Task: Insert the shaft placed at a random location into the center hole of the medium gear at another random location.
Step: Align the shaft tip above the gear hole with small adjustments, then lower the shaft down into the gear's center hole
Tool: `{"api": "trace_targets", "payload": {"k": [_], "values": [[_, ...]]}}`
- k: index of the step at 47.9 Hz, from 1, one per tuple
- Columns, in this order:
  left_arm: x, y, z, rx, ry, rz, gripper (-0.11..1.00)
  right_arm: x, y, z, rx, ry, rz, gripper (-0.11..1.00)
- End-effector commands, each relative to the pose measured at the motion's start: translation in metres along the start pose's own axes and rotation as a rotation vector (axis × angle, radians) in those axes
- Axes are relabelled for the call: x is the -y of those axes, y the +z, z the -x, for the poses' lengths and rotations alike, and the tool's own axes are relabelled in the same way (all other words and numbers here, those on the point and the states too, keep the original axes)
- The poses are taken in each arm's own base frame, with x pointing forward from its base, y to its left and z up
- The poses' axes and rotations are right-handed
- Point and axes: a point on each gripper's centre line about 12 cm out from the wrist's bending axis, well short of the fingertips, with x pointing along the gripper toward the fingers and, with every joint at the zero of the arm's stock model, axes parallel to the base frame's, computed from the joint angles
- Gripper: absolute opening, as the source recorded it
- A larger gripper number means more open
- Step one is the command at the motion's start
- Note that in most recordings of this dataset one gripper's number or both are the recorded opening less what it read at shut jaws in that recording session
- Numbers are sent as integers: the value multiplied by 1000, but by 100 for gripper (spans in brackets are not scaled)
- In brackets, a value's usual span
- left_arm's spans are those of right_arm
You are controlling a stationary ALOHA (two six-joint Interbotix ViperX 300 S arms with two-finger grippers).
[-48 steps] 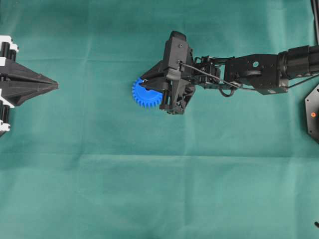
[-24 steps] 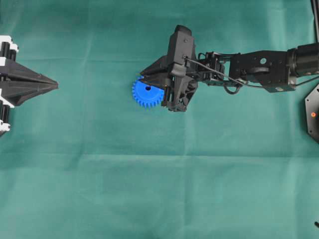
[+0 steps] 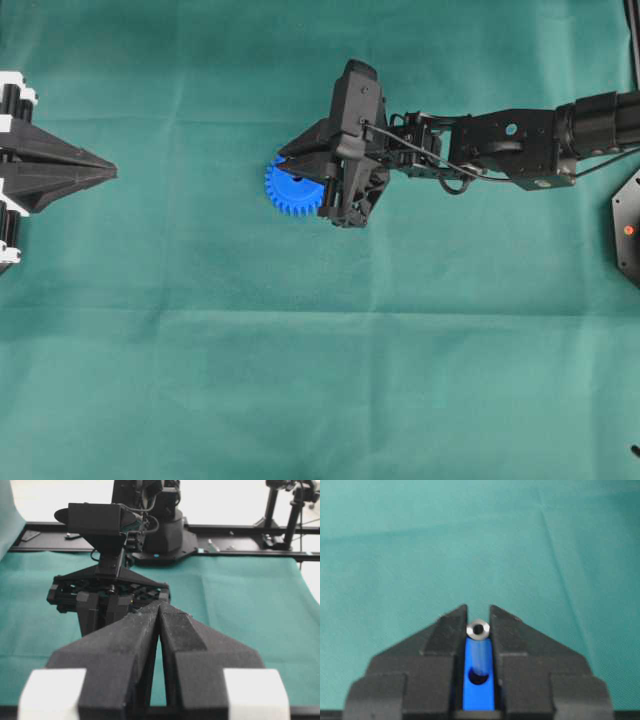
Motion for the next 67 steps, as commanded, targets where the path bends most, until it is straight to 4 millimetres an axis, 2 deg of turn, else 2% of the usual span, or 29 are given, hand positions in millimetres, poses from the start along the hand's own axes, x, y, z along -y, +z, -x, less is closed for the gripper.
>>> {"api": "trace_targets", "payload": {"k": [1,22,32,41,52,67], "values": [[0,10,-3,23,1,0,0,-2,11,3,41,3,-8,13],[0,10,-3,23,1,0,0,-2,11,3,41,4,-9,13],[0,11,-3,26,1,0,0,-3,27,15,76,8,2,13],[0,10,-3,25,1,0,0,-4,33,21,89,10,7,13],[0,11,-3,26,1,0,0,-5,28,18,76,13,7,13],[0,10,-3,23,1,0,0,-4,6,3,27,7,-6,13]]}}
